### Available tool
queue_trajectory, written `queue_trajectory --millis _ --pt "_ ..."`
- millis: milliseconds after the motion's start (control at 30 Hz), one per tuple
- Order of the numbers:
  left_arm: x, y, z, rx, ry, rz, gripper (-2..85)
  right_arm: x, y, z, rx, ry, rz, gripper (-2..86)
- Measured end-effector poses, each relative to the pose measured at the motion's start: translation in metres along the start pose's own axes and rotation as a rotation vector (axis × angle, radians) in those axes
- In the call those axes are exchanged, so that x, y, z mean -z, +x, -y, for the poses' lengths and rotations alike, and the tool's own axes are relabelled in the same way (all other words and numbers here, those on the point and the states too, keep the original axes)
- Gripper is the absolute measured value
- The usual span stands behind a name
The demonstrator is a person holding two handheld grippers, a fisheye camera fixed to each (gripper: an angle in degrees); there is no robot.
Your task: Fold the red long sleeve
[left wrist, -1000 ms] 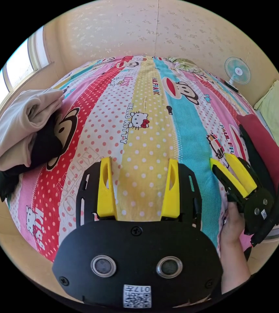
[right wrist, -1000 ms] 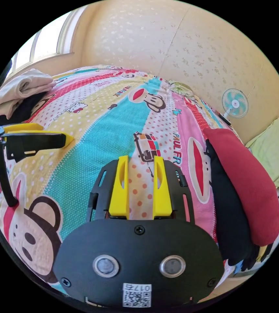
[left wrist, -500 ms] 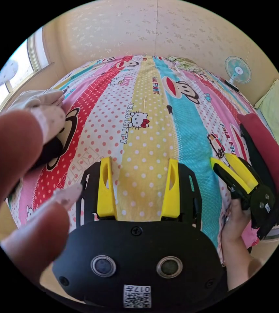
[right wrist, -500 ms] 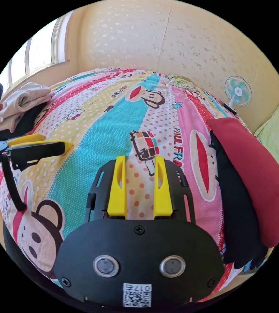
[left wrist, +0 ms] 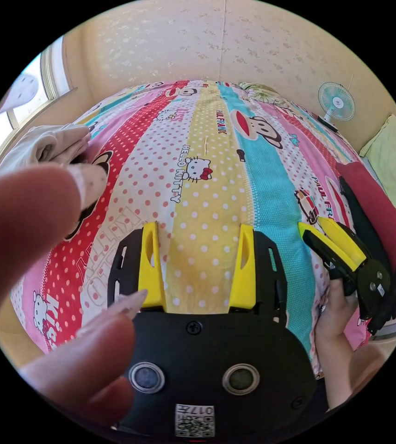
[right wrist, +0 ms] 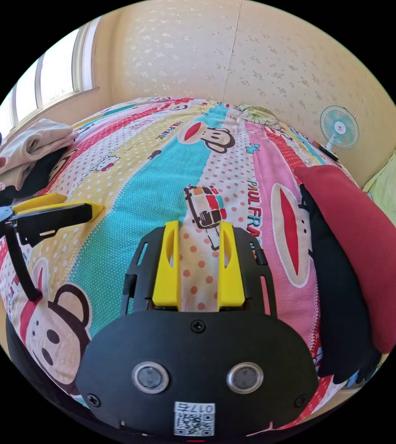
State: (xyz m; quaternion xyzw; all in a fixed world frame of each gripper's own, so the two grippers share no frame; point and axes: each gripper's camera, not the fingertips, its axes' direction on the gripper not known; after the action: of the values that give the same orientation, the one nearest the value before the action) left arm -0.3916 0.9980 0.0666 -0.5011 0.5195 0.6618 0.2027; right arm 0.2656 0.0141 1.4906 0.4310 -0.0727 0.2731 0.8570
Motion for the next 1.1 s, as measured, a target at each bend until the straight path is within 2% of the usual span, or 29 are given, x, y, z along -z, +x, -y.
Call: queue_trajectory --millis 733,1100 --pt "-0.004 -0.007 -0.005 0.0 -0.015 -0.045 23.2 -0.003 0.03 0.003 0.002 -0.003 0.001 12.8" --pt "0.003 0.004 -0.004 -0.005 -0.008 0.002 23.0 0.0 0.042 0.004 0.003 -0.002 -0.001 12.8"
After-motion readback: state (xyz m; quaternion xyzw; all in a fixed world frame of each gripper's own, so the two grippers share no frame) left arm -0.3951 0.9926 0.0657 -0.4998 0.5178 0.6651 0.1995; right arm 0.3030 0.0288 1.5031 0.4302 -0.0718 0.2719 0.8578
